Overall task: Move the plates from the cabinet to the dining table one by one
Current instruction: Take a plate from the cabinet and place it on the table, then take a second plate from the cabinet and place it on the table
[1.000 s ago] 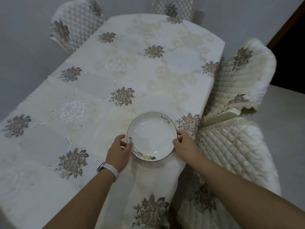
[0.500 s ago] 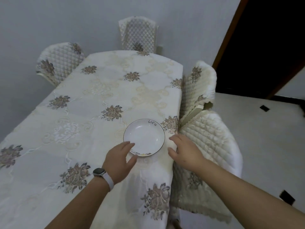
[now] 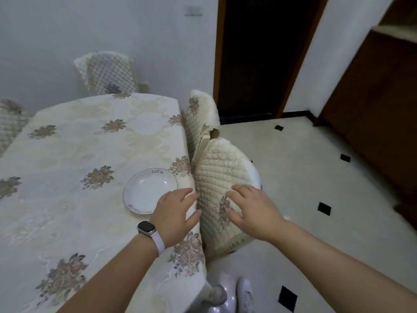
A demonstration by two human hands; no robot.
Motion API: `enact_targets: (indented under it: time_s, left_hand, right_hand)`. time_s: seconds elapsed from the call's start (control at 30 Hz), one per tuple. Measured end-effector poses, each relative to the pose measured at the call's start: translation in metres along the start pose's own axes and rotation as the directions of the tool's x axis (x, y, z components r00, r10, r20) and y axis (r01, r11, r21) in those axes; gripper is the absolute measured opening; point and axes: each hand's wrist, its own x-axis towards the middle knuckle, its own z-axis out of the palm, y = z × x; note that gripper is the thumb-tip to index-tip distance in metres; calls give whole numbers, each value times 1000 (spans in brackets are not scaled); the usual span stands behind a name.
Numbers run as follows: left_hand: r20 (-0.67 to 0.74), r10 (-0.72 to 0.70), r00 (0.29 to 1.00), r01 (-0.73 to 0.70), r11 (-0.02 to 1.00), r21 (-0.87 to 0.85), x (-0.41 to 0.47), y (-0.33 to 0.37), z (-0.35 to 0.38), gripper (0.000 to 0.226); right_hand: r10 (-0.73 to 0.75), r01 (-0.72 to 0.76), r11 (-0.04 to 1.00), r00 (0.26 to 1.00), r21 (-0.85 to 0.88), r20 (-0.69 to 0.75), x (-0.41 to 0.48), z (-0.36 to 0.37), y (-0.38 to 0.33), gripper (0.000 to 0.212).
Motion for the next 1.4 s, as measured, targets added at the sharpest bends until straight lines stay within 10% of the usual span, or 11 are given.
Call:
enact_targets:
  time_s: [0.73, 1.4]
  left_hand:
    - [113, 571, 813, -572, 820, -25, 124, 367, 117, 48]
    - [207, 950, 234, -942, 274, -193, 150, 734, 246, 50]
  right_hand:
    - [558, -573, 818, 811, -47, -177, -280, -85, 264, 49]
    - [942, -954, 276, 244, 114, -232, -576, -117, 401, 56]
